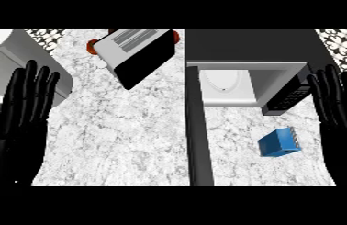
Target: Pick up the milk, place it into the microwave and close the microwave
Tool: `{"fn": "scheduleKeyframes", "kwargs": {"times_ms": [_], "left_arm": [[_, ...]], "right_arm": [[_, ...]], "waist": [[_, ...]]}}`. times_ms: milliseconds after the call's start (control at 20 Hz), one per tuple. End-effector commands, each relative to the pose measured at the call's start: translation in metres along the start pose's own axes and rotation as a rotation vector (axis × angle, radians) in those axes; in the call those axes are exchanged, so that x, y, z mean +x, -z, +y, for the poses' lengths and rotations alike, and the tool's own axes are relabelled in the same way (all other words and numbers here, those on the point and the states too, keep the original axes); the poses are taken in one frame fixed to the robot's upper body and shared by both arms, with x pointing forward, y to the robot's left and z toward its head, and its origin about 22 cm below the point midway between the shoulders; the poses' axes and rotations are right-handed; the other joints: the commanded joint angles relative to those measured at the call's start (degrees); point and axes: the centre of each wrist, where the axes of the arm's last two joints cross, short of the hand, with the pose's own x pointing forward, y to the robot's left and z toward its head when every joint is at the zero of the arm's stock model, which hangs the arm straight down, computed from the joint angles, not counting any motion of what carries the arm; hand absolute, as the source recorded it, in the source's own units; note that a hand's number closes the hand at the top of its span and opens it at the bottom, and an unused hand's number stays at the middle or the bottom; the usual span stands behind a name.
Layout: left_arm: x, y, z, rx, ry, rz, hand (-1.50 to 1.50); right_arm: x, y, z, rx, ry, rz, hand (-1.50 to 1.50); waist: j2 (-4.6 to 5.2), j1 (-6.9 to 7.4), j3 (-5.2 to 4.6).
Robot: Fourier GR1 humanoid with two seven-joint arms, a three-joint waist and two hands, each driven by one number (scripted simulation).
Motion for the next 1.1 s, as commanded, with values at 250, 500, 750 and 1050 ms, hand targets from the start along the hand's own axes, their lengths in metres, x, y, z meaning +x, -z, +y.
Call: {"fn": "scheduleKeyframes", "kwargs": {"times_ms": [250,500,750,1050], "left_arm": [[-0.009,-0.012,-0.016,0.045,-0.022,0.045,-1.50],[0.013,-0.050,0.009,0.134,-0.064,0.153,-1.50],[0.029,-0.070,0.025,0.120,-0.076,0.139,-1.50],[0.050,-0.082,0.035,0.111,-0.069,0.150,-1.50]], "right_arm": [[0.035,-0.002,-0.012,0.239,0.191,-0.101,-1.50],[0.050,-0.031,-0.012,0.327,0.169,0.031,-1.50],[0.059,-0.041,-0.029,0.297,0.162,0.048,-1.50],[0.038,-0.060,-0.035,0.231,0.077,0.105,-1.50]], "waist": [[2.21,-0.88,-0.94],[2.05,-0.40,-0.97],[2.12,-0.43,-0.96],[2.13,-0.41,-0.95]]}}
